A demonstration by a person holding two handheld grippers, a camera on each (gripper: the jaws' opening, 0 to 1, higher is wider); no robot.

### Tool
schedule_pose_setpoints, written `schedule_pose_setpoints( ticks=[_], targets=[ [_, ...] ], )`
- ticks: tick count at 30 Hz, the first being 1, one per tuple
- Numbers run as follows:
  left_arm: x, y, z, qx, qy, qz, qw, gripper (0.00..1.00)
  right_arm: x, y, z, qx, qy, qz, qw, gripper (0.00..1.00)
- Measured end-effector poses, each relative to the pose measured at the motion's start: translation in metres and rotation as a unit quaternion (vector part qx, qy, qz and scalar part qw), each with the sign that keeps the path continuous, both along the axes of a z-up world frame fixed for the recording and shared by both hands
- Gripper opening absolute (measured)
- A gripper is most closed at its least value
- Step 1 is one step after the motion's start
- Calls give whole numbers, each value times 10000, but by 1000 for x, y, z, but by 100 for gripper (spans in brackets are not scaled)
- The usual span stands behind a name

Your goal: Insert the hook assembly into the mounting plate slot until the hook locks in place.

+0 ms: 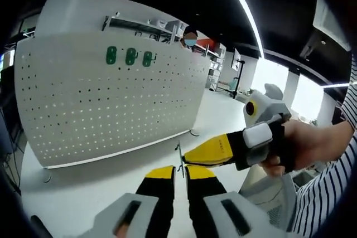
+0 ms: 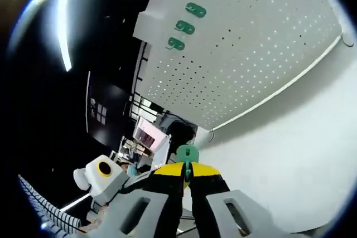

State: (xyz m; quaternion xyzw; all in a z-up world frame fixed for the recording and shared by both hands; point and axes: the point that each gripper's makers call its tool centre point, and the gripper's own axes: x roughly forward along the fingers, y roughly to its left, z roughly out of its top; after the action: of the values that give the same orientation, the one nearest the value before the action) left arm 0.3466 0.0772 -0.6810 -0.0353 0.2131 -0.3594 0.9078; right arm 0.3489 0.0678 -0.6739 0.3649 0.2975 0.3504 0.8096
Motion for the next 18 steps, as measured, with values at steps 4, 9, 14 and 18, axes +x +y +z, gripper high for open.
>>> schedule_pose_setpoints(
  ticks=[4, 9, 14, 18],
  targets=[
    [0, 2, 1, -5, -47, -12, 10000, 29, -1, 8, 7, -602, -566, 307, 9961, 0],
    [-1, 5, 2, -115, 16, -17, 9999, 42, -1, 16, 15, -1068, -1094, 619, 9863, 0],
    [1, 7, 7, -241, 18, -27, 9997, 55, 1, 20, 17, -1442, -1461, 790, 9755, 0],
    [2, 9, 10, -337, 48, -2, 9994, 65, 2, 24, 23, -1252, -1458, 838, 9778, 0]
  ],
)
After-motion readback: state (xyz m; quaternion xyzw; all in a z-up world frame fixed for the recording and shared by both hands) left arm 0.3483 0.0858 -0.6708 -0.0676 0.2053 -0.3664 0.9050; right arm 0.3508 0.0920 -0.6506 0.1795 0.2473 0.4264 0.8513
